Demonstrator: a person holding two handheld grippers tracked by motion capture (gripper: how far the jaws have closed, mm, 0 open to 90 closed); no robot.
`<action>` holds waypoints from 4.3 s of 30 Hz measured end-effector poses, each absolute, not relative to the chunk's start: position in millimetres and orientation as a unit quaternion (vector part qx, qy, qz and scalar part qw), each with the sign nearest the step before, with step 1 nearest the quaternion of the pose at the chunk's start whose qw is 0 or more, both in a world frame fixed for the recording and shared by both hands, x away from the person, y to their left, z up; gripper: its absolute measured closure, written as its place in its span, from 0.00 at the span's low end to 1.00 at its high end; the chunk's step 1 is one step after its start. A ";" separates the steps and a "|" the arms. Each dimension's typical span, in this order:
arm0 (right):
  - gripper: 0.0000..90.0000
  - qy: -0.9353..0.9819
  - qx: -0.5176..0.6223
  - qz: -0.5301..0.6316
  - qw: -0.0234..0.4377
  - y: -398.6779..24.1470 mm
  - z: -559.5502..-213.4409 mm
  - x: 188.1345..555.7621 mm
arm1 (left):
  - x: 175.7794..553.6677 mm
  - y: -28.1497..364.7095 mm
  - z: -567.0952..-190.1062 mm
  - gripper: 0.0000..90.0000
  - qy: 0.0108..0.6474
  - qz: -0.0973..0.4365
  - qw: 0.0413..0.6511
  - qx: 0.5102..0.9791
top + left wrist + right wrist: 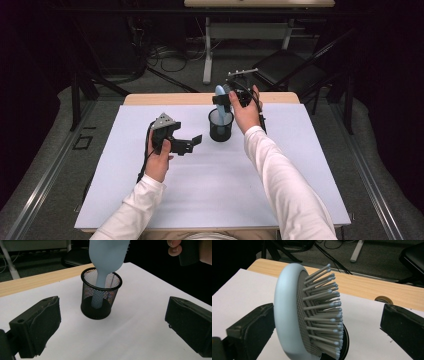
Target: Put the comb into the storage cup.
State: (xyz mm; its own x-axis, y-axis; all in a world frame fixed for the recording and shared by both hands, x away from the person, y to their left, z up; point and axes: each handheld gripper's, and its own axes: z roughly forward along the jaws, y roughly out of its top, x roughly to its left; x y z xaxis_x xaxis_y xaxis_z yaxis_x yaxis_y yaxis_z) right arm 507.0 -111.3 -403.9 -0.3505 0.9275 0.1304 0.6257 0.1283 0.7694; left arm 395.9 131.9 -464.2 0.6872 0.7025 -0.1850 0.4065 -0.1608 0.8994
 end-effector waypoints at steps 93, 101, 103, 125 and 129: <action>0.01 0.788 0.410 0.434 0.151 -129.7 -398.7 414.5 | 400.3 188.1 -430.2 0.01 0.404 0.114 0.541 0.729; 0.02 0.788 0.395 0.450 0.141 -137.2 -409.7 396.1 | 398.0 187.9 -428.7 0.01 0.397 0.110 0.535 0.738; 0.02 0.787 0.393 0.454 0.141 -138.5 -411.6 392.1 | 397.9 188.1 -427.8 0.01 0.394 0.111 0.537 0.738; 0.03 0.788 0.389 0.454 0.146 -146.0 -427.4 371.1 | 394.0 187.2 -425.4 0.01 0.387 0.109 0.533 0.745; 0.04 0.789 0.388 0.454 0.145 -149.9 -428.7 366.5 | 392.6 186.8 -425.2 0.01 0.387 0.109 0.526 0.749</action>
